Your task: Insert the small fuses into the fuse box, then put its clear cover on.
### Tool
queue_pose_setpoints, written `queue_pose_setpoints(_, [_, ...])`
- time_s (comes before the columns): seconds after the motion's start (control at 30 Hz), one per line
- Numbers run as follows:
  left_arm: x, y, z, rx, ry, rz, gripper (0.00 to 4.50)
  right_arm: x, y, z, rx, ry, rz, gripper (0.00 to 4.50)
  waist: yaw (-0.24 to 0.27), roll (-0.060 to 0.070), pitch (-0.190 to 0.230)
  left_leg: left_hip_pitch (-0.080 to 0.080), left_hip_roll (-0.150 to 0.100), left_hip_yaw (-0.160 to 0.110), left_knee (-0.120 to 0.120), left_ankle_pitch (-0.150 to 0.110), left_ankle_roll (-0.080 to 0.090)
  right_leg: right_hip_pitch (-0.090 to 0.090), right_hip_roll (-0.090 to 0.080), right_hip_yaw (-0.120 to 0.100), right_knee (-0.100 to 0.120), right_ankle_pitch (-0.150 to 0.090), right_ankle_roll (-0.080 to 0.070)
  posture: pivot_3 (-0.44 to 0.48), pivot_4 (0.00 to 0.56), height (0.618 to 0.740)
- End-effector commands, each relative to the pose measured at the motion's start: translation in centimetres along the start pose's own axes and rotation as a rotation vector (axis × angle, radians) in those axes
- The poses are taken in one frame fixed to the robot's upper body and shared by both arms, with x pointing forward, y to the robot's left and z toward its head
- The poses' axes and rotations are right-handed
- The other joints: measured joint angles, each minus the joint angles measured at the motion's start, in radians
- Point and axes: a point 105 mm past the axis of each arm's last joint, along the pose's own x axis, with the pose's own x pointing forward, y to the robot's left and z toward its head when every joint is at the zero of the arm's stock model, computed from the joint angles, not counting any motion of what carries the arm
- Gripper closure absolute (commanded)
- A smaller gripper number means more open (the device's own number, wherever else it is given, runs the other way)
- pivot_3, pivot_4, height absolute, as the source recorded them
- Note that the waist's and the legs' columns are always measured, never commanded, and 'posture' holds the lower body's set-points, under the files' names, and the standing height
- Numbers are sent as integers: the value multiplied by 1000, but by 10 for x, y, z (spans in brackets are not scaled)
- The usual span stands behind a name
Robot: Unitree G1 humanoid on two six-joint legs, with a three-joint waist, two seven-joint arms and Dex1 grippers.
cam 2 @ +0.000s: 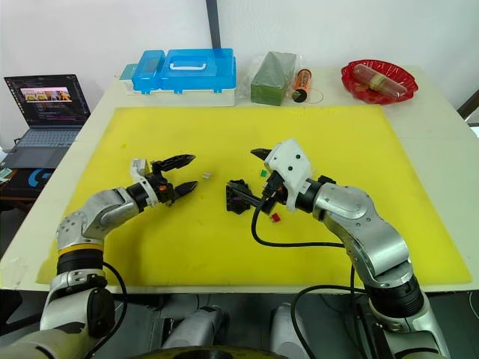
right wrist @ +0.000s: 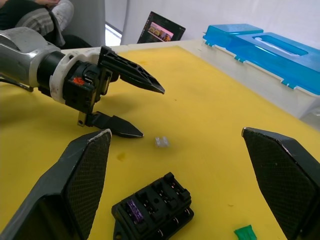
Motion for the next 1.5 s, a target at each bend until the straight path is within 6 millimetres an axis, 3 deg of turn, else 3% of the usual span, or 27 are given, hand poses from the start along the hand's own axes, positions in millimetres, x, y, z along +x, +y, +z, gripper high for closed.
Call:
queue_pose_setpoints(0.03, [9, 2, -8, 26, 30, 13, 0, -3, -2, 14, -31, -45, -17, 40, -1, 0, 0, 0, 0, 0, 0, 0, 0, 0, 0, 0, 0, 0, 0, 0, 150, 740])
queue_pose_setpoints(0.37, [21, 15, -23, 75, 50, 68, 0, -2, -1, 15, -32, -45, -16, 40, 4, 0, 0, 0, 0, 0, 0, 0, 0, 1, 0, 0, 0, 0, 0, 0, 150, 740])
queue_pose_setpoints(0.8, [34, 34, -13, 46, 15, 104, 0, -2, -1, 15, -42, -41, -12, 40, 29, 1, -1, 1, -1, 0, 1, 0, 0, 3, 0, 0, -1, 0, 0, 0, 150, 740])
queue_pose_setpoints(1.13, [47, 36, -19, 55, 63, 66, 0, -2, -1, 16, -48, -45, -14, 40, 41, 3, -2, 2, -2, -1, 1, 1, -1, 4, 0, 0, -1, 0, 0, 0, 150, 740])
queue_pose_setpoints(1.27, [48, 46, -16, 70, 43, 107, 0, -2, 0, 17, -51, -43, -16, 40, 49, 3, -2, 3, -2, -1, 1, 1, -1, 4, 0, 0, -1, 0, 0, 0, 150, 740])
queue_pose_setpoints(1.37, [47, 51, -15, 78, 47, 128, 600, -2, 0, 17, -50, -43, -16, 0, 49, 6, -4, 4, -2, -1, 1, 1, -1, 5, 0, 0, -2, 0, 0, 0, 150, 740])
queue_pose_setpoints(1.5, [45, 58, -13, 82, 33, 156, 2092, 0, -1, 17, -52, -43, -17, 0, 47, 8, -5, 4, -1, -1, 0, 1, -2, 5, 0, 0, -1, 0, 1, 0, 150, 740])
